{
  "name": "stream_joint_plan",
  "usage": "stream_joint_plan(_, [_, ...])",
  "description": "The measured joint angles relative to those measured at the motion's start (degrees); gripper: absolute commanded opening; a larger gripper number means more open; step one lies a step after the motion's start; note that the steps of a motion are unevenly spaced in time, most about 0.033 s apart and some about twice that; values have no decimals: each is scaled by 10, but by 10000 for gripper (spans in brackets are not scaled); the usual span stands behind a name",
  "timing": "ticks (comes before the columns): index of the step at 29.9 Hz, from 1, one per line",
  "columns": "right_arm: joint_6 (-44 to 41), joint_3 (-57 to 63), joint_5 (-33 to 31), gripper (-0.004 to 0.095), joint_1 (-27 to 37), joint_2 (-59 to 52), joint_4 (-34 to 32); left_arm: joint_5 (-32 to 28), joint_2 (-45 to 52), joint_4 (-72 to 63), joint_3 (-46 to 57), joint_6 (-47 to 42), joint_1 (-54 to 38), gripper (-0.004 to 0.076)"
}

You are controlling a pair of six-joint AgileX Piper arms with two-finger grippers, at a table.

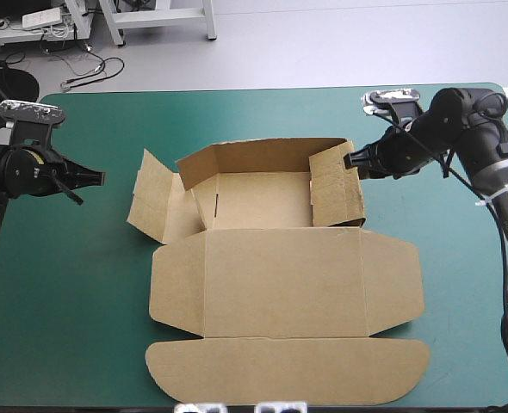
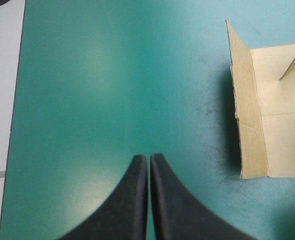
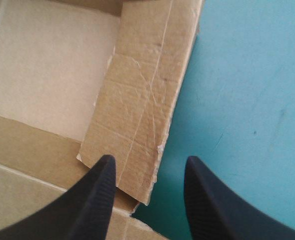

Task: Fold the box

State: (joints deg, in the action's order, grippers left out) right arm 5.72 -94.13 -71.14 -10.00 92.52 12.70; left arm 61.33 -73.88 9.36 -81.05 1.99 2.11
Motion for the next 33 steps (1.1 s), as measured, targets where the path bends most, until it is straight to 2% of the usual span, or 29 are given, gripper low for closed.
stream_joint_plan(7, [1, 66, 89, 413, 0, 38, 1, 1, 0, 0, 0, 0, 0, -1])
stream_joint_plan(15, [41, 68, 125, 412, 0, 117, 59, 4, 0, 0, 0, 0, 0, -4])
stream_joint_plan(17, [56, 68, 127, 351, 0, 137, 76, 4, 0, 0, 0, 0, 0, -4])
stream_joint_plan(21, [69, 68, 125, -21, 0, 169, 84, 16, 0, 0, 0, 6, 0, -4])
stream_joint_plan(29, [76, 67, 114, -5, 0, 173, 100, 3, 0, -2, 0, 8, -8, -4])
stream_joint_plan(33, [78, 68, 95, -5, 3, 158, 107, -7, 0, -18, 0, 6, -51, -4])
